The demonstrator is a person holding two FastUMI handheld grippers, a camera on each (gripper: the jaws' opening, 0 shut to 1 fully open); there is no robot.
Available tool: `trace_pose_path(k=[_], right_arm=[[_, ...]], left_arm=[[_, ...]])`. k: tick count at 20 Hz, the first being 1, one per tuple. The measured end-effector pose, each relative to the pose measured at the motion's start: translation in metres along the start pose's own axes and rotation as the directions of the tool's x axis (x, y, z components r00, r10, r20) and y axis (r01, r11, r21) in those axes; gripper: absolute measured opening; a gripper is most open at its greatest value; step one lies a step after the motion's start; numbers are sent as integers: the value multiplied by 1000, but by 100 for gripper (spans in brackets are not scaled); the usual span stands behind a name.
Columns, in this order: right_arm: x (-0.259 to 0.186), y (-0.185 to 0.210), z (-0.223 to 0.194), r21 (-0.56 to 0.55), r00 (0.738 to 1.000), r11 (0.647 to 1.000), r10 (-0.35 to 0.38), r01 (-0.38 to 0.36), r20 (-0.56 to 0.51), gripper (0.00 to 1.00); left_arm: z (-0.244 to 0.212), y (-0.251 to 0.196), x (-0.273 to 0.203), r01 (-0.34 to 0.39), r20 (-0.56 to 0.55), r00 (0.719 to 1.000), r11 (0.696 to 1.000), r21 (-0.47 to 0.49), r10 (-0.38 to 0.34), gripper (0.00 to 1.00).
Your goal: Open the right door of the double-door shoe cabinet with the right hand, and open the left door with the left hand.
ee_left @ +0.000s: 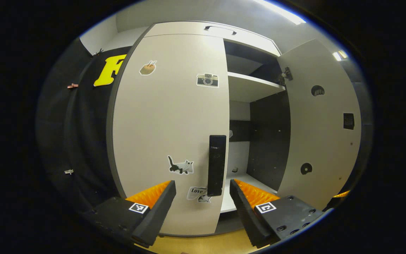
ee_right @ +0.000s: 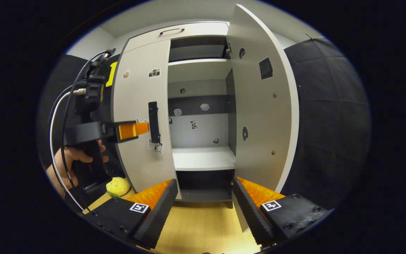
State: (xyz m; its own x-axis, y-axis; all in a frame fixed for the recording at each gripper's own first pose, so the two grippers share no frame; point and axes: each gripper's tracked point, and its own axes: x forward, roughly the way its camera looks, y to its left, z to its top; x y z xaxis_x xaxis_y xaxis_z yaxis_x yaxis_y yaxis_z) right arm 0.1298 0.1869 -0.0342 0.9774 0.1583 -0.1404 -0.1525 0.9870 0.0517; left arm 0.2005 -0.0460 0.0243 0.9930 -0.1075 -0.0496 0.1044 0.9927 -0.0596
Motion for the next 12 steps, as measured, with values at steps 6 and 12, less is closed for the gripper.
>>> trace_pose_path(k=[6, 12], right_arm=[[11, 4, -11, 58, 994, 993, 103, -101, -33, 100], [25, 0, -19, 54, 988, 988, 145, -142, -54, 100]], left_arm=[[-5, -12, 48, -48, -53, 997, 999, 25, 49, 86], [7, -13, 66, -78, -38, 996, 996, 33, 79, 64]])
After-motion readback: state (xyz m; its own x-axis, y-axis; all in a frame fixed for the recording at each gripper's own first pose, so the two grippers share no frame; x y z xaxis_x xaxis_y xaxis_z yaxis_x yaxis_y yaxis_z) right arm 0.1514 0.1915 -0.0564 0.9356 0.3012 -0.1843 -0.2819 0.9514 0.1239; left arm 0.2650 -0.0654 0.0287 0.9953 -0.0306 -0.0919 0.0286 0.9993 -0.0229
